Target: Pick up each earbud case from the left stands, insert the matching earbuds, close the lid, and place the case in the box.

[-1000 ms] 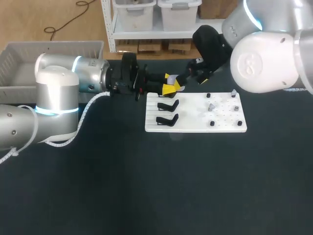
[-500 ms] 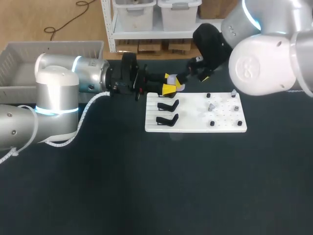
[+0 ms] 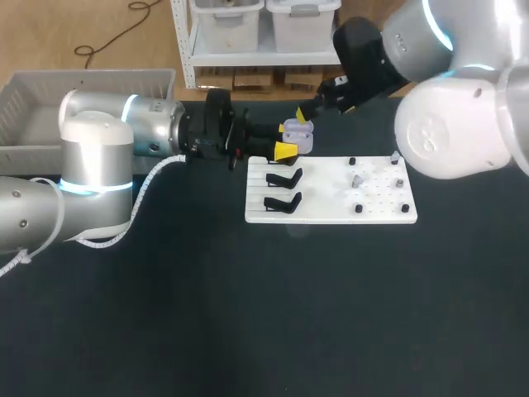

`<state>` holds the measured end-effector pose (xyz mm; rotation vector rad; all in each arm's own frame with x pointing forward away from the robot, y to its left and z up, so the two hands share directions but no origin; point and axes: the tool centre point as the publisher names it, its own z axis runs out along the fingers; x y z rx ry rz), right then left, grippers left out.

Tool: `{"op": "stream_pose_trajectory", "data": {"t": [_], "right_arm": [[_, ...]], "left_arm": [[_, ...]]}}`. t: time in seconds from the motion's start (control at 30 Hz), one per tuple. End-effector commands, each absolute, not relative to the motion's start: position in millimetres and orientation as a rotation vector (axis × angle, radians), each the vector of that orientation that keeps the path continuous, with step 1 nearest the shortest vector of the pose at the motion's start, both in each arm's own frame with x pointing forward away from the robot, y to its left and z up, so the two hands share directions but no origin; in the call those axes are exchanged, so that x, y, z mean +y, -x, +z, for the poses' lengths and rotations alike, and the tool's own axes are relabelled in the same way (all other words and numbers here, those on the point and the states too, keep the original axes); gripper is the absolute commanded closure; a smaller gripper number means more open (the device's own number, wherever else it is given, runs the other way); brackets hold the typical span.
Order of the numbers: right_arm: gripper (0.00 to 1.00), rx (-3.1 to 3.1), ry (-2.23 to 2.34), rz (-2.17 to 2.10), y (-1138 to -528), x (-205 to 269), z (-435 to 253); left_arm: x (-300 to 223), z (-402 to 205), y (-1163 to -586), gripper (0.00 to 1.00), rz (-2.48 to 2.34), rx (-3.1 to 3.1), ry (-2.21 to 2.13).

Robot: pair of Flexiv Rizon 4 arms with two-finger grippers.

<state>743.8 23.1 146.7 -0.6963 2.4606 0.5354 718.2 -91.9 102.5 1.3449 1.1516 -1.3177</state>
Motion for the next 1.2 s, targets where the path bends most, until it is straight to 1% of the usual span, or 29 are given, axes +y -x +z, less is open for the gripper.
{"op": "stream_pose_trajectory", "data": {"t": [0.03,0.3,0.67,1.2], "right_arm": [[0.00,2.399,0.661,0.406,-722,3,165],[0.00,2.405,0.624,0.191,-716,-34,171],[0.00,2.493,0.571,0.110,-712,-64,149],[0.00,2.493,0.571,0.110,-712,-64,149]], "left_arm": [[-92,102,-719,1.00,-1.318,1.152,-1.346],[-92,102,-719,1.00,-1.318,1.152,-1.346],[-92,102,-719,1.00,-1.318,1.152,-1.346],[-92,102,-719,1.00,-1.318,1.152,-1.346]]}}
